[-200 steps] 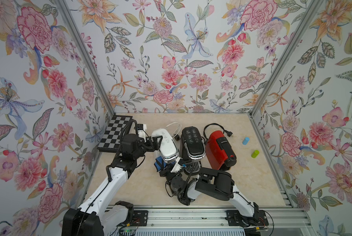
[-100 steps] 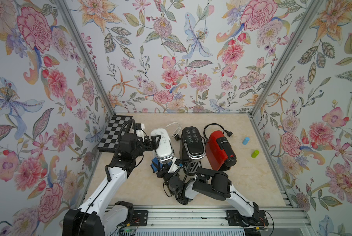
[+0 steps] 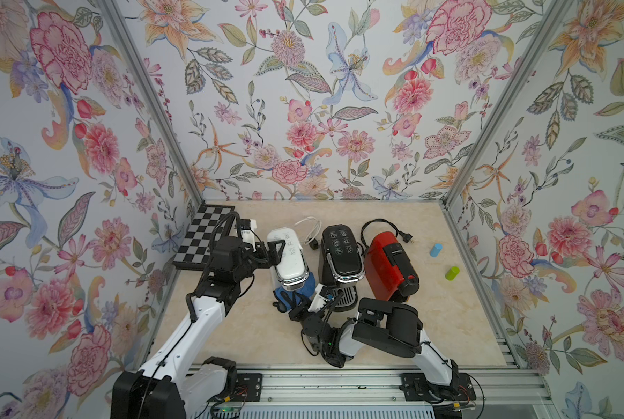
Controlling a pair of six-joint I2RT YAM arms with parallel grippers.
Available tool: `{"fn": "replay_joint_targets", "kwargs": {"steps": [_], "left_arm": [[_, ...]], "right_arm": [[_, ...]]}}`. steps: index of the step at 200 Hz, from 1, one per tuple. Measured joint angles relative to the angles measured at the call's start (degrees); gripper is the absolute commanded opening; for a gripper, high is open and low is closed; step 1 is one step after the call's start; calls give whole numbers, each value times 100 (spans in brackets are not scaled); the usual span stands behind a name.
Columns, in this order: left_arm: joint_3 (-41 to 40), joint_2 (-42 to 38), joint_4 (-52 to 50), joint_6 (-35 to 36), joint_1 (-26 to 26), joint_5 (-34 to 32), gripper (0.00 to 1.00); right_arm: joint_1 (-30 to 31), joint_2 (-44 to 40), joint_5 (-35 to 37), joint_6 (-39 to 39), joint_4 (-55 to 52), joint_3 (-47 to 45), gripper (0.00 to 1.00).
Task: Wipe the surface of a coffee machine
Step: Wipe the dirt from the surface of the coffee machine.
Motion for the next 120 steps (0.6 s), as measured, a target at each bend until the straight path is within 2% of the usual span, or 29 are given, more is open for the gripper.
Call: {"fn": "replay_joint_targets", "kwargs": {"steps": [67, 120], "left_arm": [[-24, -74, -57, -2, 0, 20, 88], [-28, -94, -74, -2, 4, 24, 88]], "right_arm": [[442, -894, 212, 761, -1440, -566, 0], [407, -964, 131, 852, -1840, -457, 0]]}}
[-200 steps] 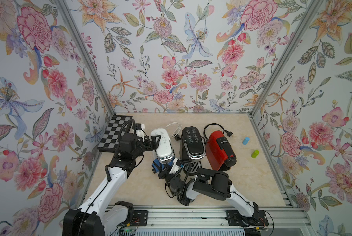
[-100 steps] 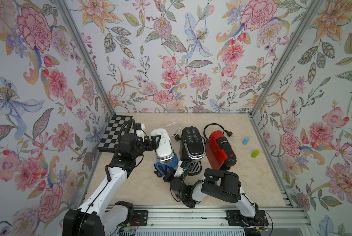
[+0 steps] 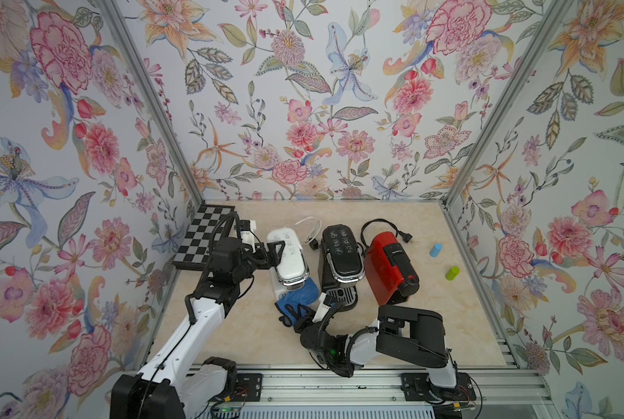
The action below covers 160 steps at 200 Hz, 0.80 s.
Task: Wipe the surface of a coffee machine
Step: Wipe the dirt from the surface of the coffee machine.
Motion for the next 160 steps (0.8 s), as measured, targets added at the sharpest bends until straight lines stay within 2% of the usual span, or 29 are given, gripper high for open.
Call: {"fn": "replay_joint_targets", "kwargs": {"steps": [83, 160], "left_arm": [[0, -2, -4, 2, 20, -2, 88], [0, -2, -7, 2, 48, 0, 88]], "right_arm": [[-306, 835, -444, -584, 157, 1185, 0], [-457, 579, -756, -1075, 411, 752, 0]]}}
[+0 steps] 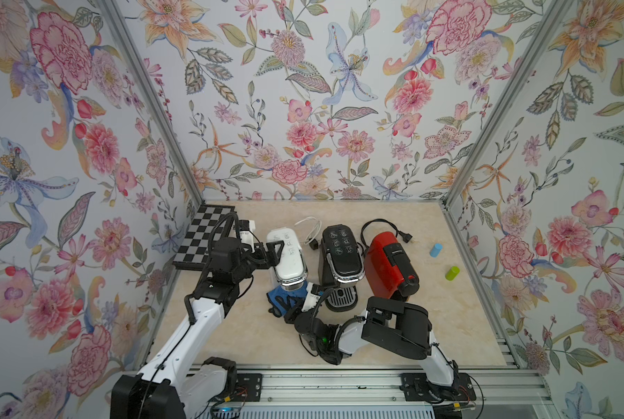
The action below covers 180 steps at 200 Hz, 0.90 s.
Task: Wipe the surface of a coffee machine
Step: Wipe the dirt from the surface of the coffee machine.
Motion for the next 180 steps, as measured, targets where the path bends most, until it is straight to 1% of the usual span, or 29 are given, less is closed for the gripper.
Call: {"fn": "replay_joint_targets", "kwargs": {"steps": [33, 61, 90, 114, 140, 180], "left_arm": [[0, 0, 0, 0, 0, 0, 88], [0, 0, 0, 0, 20, 2, 88], [0, 0, 0, 0, 33, 17, 88], [0, 0, 0, 0, 33, 22, 88], [-2, 0, 0, 0, 33, 42, 88], [-11, 0, 4, 0, 33, 107, 88]], "right_arm": [[-24, -9, -33, -581, -37, 72, 0], [15, -11, 42, -1169, 197, 81, 0], [59, -142, 33, -1473, 382, -70, 0], [136, -302, 7, -1655, 621, -98, 0], [256, -321, -79, -1674, 994, -116, 0], [470, -245, -385, -1679, 1563, -101, 0]]}}
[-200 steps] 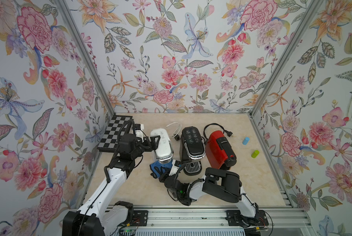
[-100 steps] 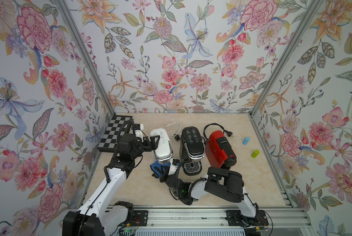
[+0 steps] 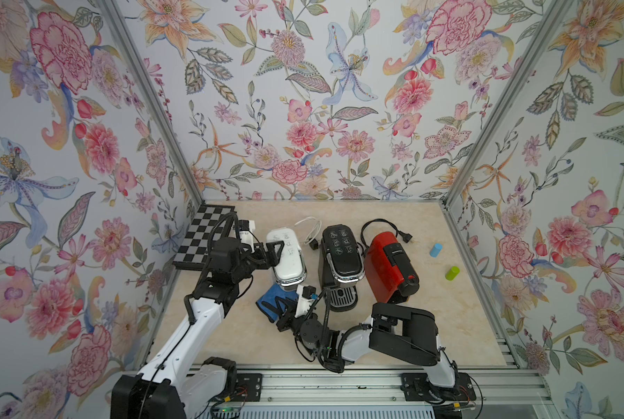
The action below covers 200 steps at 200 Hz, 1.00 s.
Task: Wipe the surface of a coffee machine
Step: Wipe the dirt from the surface of the coffee machine.
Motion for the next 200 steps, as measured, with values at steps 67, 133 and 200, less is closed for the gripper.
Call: {"fn": "replay_joint_targets", "kwargs": {"steps": [67, 133, 200], "left_arm": [[0, -4, -4, 0, 0, 22, 88], [0, -4, -7, 0, 0, 24, 88], [0, -4, -2, 0, 0, 24, 87]], "right_arm": [[-39, 455, -181, 35, 404, 271, 0], [-839, 450, -157, 356, 157, -162, 0], [-754, 772, -297, 299, 24, 498, 0]]}}
